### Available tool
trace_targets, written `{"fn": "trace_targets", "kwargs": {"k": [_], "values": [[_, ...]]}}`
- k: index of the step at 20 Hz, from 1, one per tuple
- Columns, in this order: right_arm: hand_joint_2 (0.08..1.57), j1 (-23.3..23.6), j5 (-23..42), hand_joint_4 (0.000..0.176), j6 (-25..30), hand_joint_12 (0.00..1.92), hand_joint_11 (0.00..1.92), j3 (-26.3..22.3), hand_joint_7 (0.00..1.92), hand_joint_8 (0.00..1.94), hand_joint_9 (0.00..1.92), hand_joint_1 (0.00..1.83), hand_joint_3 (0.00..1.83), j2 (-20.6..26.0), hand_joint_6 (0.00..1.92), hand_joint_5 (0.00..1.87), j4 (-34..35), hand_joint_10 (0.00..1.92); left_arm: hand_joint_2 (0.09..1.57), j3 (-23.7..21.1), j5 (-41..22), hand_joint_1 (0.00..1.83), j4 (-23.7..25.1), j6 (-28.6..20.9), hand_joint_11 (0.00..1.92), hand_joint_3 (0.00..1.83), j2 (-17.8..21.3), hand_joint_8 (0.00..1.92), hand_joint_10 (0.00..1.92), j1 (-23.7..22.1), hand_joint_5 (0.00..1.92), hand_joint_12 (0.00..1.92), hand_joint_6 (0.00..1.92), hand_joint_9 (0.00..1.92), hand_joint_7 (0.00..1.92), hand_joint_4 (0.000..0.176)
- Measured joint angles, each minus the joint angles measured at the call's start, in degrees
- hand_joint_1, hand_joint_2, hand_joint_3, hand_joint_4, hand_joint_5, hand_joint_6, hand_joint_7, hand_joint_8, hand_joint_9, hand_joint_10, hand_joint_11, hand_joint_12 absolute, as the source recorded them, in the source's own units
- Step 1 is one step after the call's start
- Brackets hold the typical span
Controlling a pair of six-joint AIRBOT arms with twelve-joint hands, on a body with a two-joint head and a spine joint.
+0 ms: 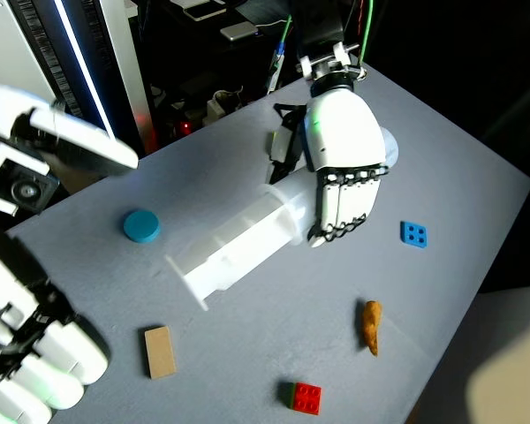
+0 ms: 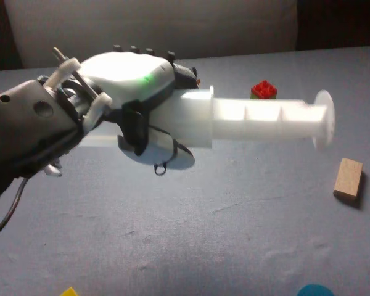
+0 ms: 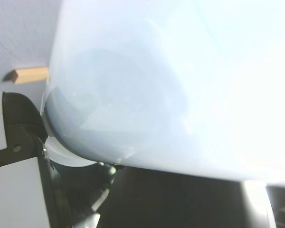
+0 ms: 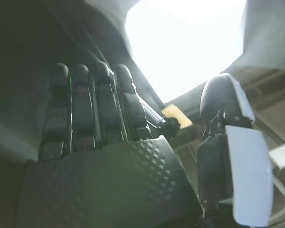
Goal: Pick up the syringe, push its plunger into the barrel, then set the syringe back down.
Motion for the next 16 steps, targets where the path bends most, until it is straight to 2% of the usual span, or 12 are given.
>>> {"fn": "trace_targets", "kwargs": {"k": [2, 3, 5, 7, 10, 12, 13, 14, 15, 16], "values": [[1.09, -2.1, 2.6, 0.000, 2.6, 0.59, 0.00, -0.2, 0.20, 0.00, 0.18, 0.12, 0.00, -2.4, 0.01, 0.21, -1.7, 0.00, 1.16, 1.2, 0.4, 1.37, 4.6, -4.6, 0.79, 0.00, 0.0, 1.25, 1.34, 0.8, 0.88, 1.30, 0.91, 0.87, 0.85, 0.000], [1.09, -3.0, 4.7, 0.000, 3.0, 0.59, 0.00, -0.1, 0.20, 0.00, 0.19, 0.12, 0.00, -3.9, 0.01, 0.22, -1.8, 0.01, 1.17, 1.3, 1.0, 1.36, 4.8, -4.7, 0.75, 0.00, 0.2, 1.34, 1.39, 0.8, 0.87, 1.29, 0.93, 0.82, 0.79, 0.000], [1.08, -5.4, 10.7, 0.000, 5.4, 0.57, 0.00, -0.2, 0.19, 0.00, 0.18, 0.13, 0.00, -7.8, 0.00, 0.18, -2.1, 0.00, 1.15, 1.6, 1.9, 1.37, 5.8, -5.4, 0.82, 0.00, 0.5, 1.27, 1.34, 0.9, 0.96, 1.29, 0.83, 0.86, 0.82, 0.000], [1.09, -6.5, 15.1, 0.000, 7.1, 0.51, 0.00, -0.2, 0.16, 0.00, 0.15, 0.11, 0.00, -9.7, 0.00, 0.16, -2.4, 0.00, 1.16, 2.2, 2.0, 1.36, 10.3, -9.5, 0.78, 0.00, 0.6, 1.29, 1.39, 1.6, 0.96, 1.31, 0.86, 0.83, 0.78, 0.000], [1.09, -5.3, 20.7, 0.000, 3.8, 0.46, 0.00, -0.1, 0.16, 0.00, 0.14, 0.13, 0.00, -12.4, 0.00, 0.16, 0.3, 0.00, 1.16, 2.3, 2.7, 1.36, 13.0, -12.3, 0.76, 0.00, 1.1, 1.30, 1.40, 2.1, 0.96, 1.34, 0.85, 0.82, 0.78, 0.000], [1.09, -4.9, 21.1, 0.000, 0.8, 0.48, 0.00, -0.1, 0.16, 0.00, 0.15, 0.15, 0.00, -13.0, 0.00, 0.15, 0.9, 0.00, 1.15, 2.4, 2.6, 1.37, 15.2, -14.0, 0.80, 0.00, 1.4, 1.26, 1.39, 2.4, 0.95, 1.36, 0.82, 0.85, 0.82, 0.000], [1.09, -4.9, 21.3, 0.000, 0.3, 0.47, 0.00, -0.1, 0.15, 0.00, 0.13, 0.14, 0.00, -13.0, 0.00, 0.14, 0.9, 0.00, 1.16, 2.4, 2.7, 1.36, 16.2, -15.0, 0.75, 0.00, 1.5, 1.27, 1.41, 2.7, 0.97, 1.41, 0.79, 0.82, 0.81, 0.000], [1.10, -5.0, 21.4, 0.000, 0.0, 0.48, 0.00, -0.1, 0.15, 0.00, 0.14, 0.12, 0.00, -13.0, 0.00, 0.14, 0.9, 0.00, 1.18, 2.4, 3.0, 1.36, 17.3, -16.4, 0.65, 0.00, 1.9, 1.34, 1.48, 3.0, 0.95, 1.48, 0.84, 0.77, 0.76, 0.000], [1.10, -5.5, 21.4, 0.000, -0.1, 0.48, 0.00, -0.1, 0.15, 0.00, 0.14, 0.12, 0.00, -13.0, 0.00, 0.14, 0.8, 0.00, 1.18, 2.4, 3.1, 1.36, 17.5, -16.7, 0.65, 0.00, 2.1, 1.34, 1.48, 3.0, 0.95, 1.48, 0.84, 0.77, 0.76, 0.000], [1.09, -6.3, 21.1, 0.000, -0.1, 0.56, 0.00, -0.1, 0.17, 0.00, 0.17, 0.11, 0.00, -13.0, 0.00, 0.16, 0.6, 0.01, 1.17, 2.7, 3.1, 1.36, 19.0, -18.1, 0.68, 0.00, 2.1, 1.33, 1.45, 3.0, 0.94, 1.46, 0.83, 0.79, 0.78, 0.000]]}}
